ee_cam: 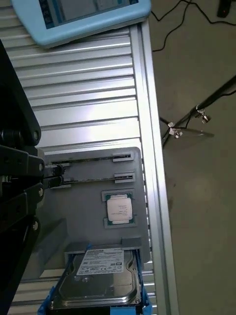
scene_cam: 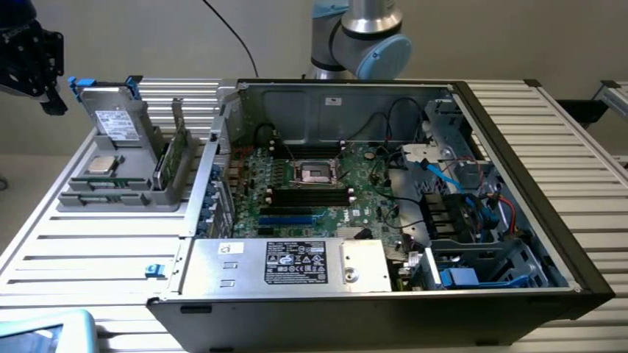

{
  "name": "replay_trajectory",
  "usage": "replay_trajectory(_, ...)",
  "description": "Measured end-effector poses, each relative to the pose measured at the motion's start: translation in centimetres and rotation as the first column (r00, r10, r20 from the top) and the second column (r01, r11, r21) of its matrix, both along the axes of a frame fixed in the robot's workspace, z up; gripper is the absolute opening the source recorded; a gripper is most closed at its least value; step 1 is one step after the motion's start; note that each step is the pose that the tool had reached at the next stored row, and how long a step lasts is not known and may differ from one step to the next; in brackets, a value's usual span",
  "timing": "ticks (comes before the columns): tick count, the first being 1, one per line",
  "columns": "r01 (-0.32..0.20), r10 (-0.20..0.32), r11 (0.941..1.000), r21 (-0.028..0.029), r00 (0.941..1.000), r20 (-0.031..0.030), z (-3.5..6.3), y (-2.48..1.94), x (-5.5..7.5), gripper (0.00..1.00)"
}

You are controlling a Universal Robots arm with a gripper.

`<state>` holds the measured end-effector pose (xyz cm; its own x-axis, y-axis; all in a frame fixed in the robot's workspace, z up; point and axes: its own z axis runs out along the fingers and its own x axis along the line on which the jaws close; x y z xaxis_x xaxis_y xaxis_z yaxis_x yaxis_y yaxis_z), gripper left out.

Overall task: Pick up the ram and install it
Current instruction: 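Pick up the ram and move it above insertion slot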

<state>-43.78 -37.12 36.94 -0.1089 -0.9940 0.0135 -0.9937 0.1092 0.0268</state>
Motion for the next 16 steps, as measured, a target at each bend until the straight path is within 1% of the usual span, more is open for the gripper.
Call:
replay_trajectory(4, 0.0, 0.0, 1.0, 0.0, 1.0, 0.0, 0.0, 0.0, 0.0, 0.11)
replay_trajectory(5, 0.0, 0.0, 1.0, 0.0, 1.0, 0.0, 0.0, 0.0, 0.0, 0.13)
replay_trajectory(6, 0.0, 0.0, 1.0, 0.0, 1.0, 0.0, 0.0, 0.0, 0.0, 0.18)
replay_trajectory(7, 0.0, 0.0, 1.0, 0.0, 1.0, 0.0001, 0.0, 0.0, 0.0, 0.18)
replay_trajectory(9, 0.0, 0.0, 1.0, 0.0, 1.0, 0.0001, 0.0, 0.0, 0.0, 0.31)
replay_trajectory(11, 0.0, 0.0, 1.0, 0.0, 1.0, 0.0001, 0.0, 0.0, 0.0, 0.31)
replay_trajectory(12, 0.0, 0.0, 1.0, 0.0, 1.0, 0.0001, 0.0, 0.0, 0.0, 0.37)
replay_trajectory(16, 0.0, 0.0, 1.0, -0.0001, 1.0, 0.0, -0.01, 0.0, -0.01, 0.37)
